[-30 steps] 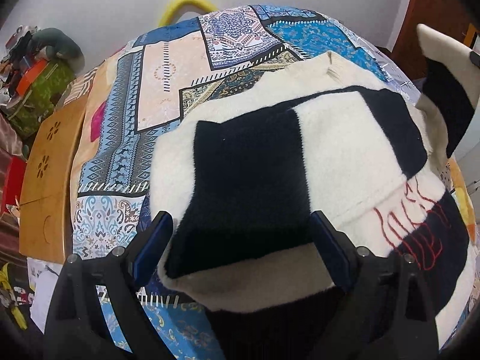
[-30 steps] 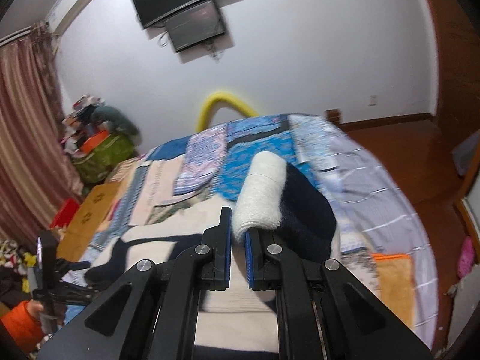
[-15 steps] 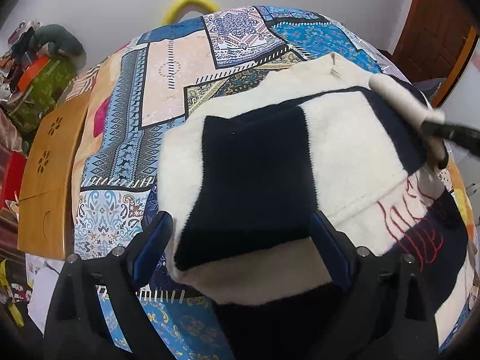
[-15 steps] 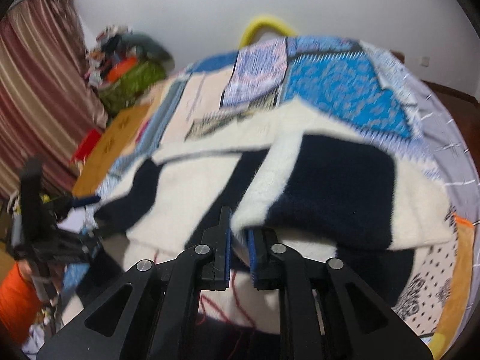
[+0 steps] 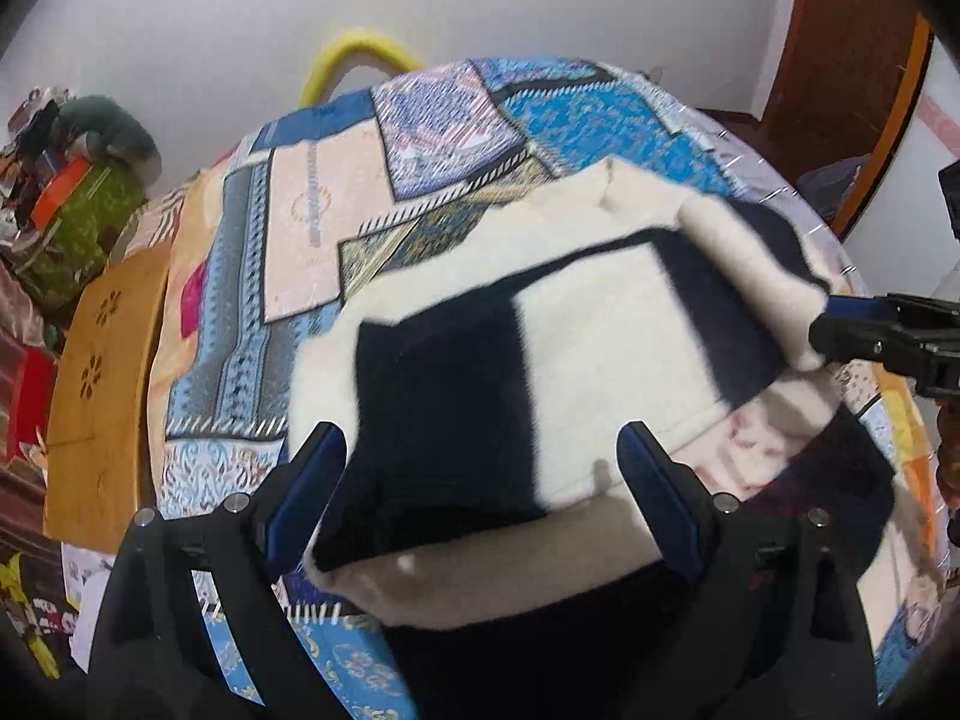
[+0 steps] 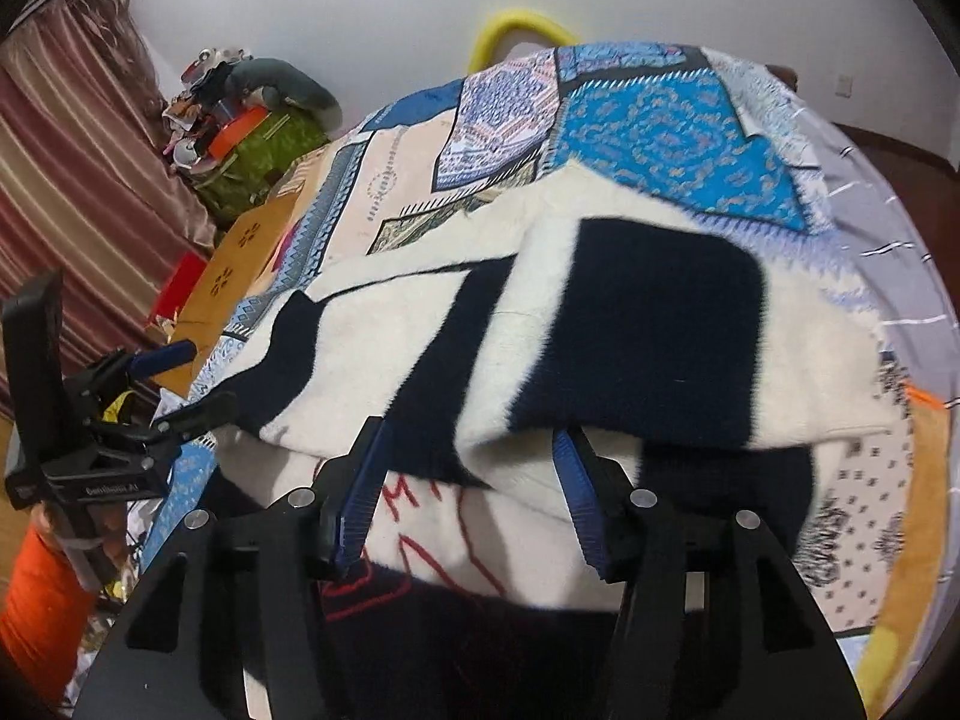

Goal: Fold small clothes

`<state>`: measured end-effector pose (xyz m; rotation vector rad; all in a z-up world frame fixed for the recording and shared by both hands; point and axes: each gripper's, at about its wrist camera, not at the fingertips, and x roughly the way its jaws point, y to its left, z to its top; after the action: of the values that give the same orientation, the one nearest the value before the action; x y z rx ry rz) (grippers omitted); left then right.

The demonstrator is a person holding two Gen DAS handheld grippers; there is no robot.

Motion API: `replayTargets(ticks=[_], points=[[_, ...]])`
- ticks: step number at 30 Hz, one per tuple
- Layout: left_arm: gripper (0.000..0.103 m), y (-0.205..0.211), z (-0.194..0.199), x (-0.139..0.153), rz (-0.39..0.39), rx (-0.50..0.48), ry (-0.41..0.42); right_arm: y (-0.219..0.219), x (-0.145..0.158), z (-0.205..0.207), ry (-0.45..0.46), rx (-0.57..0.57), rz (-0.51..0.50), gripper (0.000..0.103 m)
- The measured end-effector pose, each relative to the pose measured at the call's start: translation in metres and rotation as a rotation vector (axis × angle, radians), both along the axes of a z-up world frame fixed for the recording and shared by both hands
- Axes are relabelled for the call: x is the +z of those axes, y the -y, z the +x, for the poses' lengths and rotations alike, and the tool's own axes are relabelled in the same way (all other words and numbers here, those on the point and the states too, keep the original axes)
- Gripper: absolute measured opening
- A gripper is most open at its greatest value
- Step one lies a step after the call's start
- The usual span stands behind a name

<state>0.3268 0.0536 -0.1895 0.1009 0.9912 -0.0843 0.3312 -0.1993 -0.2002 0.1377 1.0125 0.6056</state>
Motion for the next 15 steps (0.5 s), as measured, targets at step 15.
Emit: replayTargets(ticks=[15], points=[[0.092, 0.117, 0.032, 0.014, 0.031, -0.177, -0.005, 0.116, 0.033, -0.008, 0.108, -0.216, -0.085, 0.060]])
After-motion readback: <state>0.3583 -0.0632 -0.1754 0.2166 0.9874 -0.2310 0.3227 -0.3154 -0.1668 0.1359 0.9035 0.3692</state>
